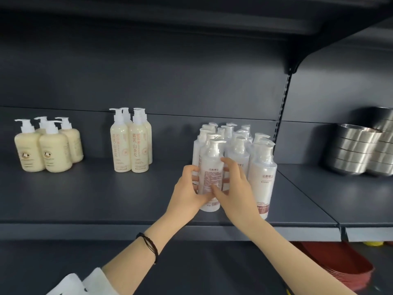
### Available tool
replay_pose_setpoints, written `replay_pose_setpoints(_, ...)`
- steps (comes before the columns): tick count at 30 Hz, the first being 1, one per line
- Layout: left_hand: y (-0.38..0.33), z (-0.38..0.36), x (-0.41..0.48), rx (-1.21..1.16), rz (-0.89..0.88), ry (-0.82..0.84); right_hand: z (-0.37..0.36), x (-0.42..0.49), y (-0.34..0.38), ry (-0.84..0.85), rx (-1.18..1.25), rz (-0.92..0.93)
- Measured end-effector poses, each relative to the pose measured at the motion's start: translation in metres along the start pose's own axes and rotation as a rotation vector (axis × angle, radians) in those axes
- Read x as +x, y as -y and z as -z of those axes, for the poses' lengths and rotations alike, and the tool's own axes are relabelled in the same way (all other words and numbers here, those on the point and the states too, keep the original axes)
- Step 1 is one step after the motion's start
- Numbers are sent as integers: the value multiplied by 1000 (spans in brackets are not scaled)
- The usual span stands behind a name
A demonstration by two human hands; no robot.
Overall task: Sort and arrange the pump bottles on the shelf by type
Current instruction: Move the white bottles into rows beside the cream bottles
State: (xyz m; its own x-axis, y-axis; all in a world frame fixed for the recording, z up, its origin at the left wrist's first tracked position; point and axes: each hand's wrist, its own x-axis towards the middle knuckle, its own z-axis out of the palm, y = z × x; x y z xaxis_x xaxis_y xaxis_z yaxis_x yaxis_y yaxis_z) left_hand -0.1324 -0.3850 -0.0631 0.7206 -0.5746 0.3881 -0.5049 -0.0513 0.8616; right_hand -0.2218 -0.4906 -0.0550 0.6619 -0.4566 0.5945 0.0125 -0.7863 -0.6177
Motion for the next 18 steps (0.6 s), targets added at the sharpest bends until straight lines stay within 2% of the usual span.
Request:
replay_pose_setpoints(6, 25, 43, 0, 41, 10, -140, -41, 5, 22, 143, 201, 21)
replay_pose_setpoints(10, 45, 61, 15, 101, 23, -184, -76, 20, 37, 126, 328, -50)
replay_pose_setpoints(12, 52, 74, 31, 111, 32, -145, -96, 35, 46, 70, 348, -114)
replay_pose_setpoints(15, 57, 85, 49, 138, 26, 29, -109, 54, 56, 24, 370, -203)
replay_pose_setpoints(18, 69, 94, 62, 44, 55, 117, -117, 63, 49, -3, 344, -235)
